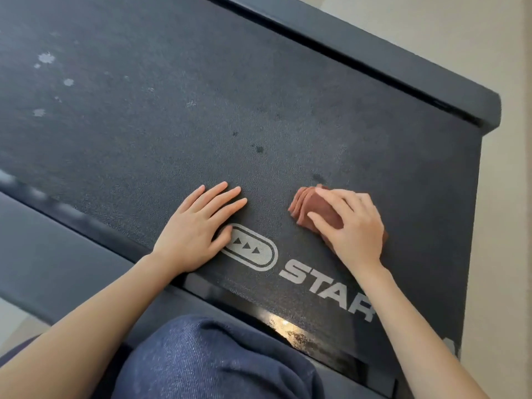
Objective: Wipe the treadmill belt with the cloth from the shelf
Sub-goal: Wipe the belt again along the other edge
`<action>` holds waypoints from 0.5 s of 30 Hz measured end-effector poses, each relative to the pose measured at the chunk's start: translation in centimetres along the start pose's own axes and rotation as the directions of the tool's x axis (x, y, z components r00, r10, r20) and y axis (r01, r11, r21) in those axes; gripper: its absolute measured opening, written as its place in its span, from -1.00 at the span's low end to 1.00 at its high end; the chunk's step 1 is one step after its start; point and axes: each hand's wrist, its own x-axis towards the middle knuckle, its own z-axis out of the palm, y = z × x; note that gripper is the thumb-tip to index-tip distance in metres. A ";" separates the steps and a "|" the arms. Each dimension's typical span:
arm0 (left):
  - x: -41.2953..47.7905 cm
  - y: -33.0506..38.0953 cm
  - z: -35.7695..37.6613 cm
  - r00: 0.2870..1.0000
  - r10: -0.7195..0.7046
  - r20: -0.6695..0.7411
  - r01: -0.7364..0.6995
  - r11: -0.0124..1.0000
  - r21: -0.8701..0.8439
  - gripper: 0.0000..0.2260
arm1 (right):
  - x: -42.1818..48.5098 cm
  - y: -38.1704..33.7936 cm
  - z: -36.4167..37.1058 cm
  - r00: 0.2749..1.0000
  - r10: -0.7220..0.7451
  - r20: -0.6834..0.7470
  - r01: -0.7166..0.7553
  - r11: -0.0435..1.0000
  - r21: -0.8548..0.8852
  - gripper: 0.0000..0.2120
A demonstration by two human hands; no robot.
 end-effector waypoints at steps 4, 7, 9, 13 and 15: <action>0.0 0.1 0.0 1.000 -0.009 -0.004 0.009 1.000 0.008 -0.55 | 6.3 2.7 1.2 0.948 0.314 -0.042 -0.316 0.947 -0.062 -0.63; 0.1 0.0 -0.1 1.000 -0.010 -0.003 0.010 1.000 0.004 -0.55 | 8.3 2.0 1.9 0.891 0.451 -0.044 -0.453 0.884 -0.117 -0.61; 0.1 0.0 -0.2 1.000 -0.012 -0.007 0.012 1.000 0.000 -0.55 | 6.9 -0.4 2.1 0.934 0.355 -0.032 -0.356 0.929 -0.103 -0.64; 0.0 0.1 -0.2 1.000 -0.010 0.007 0.010 1.000 -0.001 -0.55 | 1.0 -3.2 0.6 0.990 -0.109 0.094 0.114 0.992 -0.048 -0.65; 0.0 0.0 -0.3 1.000 -0.013 0.008 0.013 1.000 -0.002 -0.56 | 0.5 -1.6 -0.6 0.950 -0.279 0.141 0.287 0.957 -0.040 -0.65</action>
